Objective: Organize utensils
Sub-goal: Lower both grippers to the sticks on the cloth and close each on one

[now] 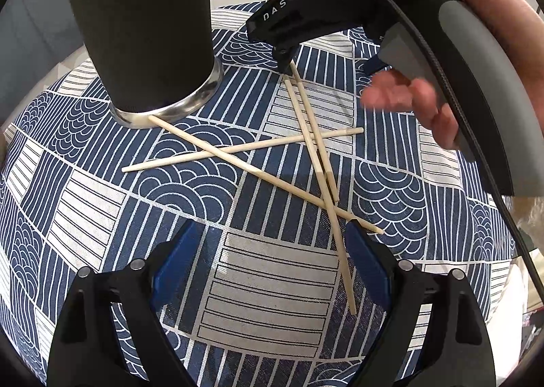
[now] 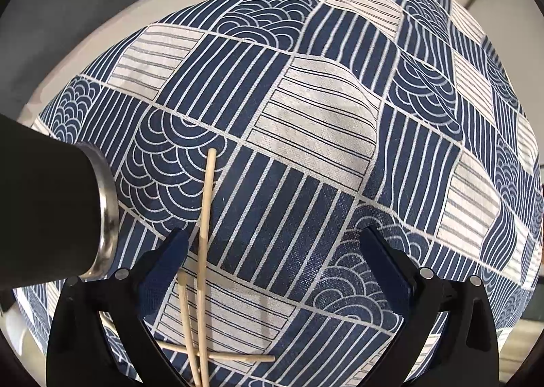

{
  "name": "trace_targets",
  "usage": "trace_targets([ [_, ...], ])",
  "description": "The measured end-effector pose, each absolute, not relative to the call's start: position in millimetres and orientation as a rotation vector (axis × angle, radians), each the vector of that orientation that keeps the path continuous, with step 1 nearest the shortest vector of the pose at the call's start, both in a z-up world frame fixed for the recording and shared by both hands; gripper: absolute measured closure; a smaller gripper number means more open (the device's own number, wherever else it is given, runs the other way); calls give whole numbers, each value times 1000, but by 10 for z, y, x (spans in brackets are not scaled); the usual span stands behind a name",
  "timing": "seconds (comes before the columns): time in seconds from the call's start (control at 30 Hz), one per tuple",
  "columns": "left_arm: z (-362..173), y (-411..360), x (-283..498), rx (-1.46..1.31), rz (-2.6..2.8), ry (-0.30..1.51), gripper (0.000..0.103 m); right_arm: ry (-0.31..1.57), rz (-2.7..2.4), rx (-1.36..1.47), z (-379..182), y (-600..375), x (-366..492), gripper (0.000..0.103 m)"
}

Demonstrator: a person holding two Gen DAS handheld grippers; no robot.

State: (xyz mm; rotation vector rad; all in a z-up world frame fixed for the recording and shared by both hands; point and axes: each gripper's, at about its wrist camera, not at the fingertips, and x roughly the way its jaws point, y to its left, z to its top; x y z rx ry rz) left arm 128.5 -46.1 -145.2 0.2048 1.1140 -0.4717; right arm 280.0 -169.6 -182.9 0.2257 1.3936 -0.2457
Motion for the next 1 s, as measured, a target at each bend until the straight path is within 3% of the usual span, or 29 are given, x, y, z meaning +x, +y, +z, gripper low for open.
trace_targets([
  [0.1,-1466,-527,1272,224,-454,1106,18,1386,-243,220,-1824,-1686,2772,7],
  [0.27,-1479,-653,1197,283,-405,1115,29,1399,-219,202,-1856,-1671,2748,8],
  [0.37,-1463,-645,1206,278,-390,1127,40,1390,-221,201,-1842,-1706,2700,19],
  [0.43,-1441,-623,1208,259,-374,1137,55,1372,-220,198,-1783,-1755,2658,47],
  [0.47,-1434,-613,1212,255,-369,1142,60,1365,-212,191,-1754,-1770,2647,57],
  [0.53,-1419,-605,1204,244,-363,1157,81,1365,-187,175,-1710,-1826,2641,94],
  [0.57,-1418,-601,1207,237,-366,1166,89,1368,-177,166,-1704,-1856,2640,98],
  [0.6,-1416,-600,1198,217,-374,1186,97,1373,-164,162,-1704,-1899,2638,98],
  [0.63,-1420,-603,1189,200,-380,1200,98,1376,-145,172,-1703,-1941,2632,98],
  [1.0,-1286,-245,1025,48,-282,1200,98,1390,-18,293,-1648,-2448,2430,98],
])
